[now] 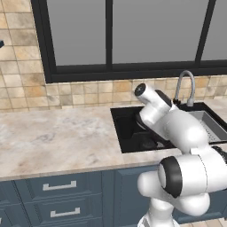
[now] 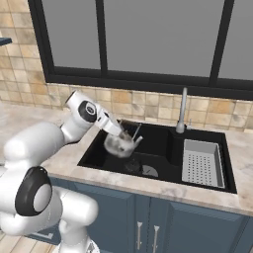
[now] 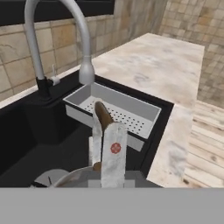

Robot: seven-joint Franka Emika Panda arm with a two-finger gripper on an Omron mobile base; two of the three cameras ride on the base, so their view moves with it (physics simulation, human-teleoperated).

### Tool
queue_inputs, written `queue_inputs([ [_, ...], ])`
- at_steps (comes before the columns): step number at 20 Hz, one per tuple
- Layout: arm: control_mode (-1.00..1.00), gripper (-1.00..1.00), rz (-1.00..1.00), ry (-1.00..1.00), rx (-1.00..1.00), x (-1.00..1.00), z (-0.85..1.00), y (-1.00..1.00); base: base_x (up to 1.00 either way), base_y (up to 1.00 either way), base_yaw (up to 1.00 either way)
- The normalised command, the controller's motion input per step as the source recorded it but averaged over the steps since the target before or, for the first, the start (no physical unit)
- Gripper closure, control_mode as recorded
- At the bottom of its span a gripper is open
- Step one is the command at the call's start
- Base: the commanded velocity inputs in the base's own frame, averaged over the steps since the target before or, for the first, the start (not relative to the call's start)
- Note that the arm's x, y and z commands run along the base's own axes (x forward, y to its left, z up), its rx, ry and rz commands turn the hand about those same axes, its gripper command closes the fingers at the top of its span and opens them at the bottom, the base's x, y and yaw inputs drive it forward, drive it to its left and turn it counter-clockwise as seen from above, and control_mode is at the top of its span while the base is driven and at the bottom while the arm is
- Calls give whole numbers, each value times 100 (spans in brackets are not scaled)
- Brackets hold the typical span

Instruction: Open the cabinet, pick the kettle from the cabinet, and place it in the sink.

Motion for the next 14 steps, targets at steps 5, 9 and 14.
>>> queue_inputs([
  [5, -100, 100, 0, -1, 0, 23, -28, -30, 0, 0, 0],
  [9, -100, 100, 0, 0, -2, 25, -27, -26, 0, 0, 0],
  [14, -100, 100, 0, 0, -2, 25, -23, -27, 0, 0, 0],
])
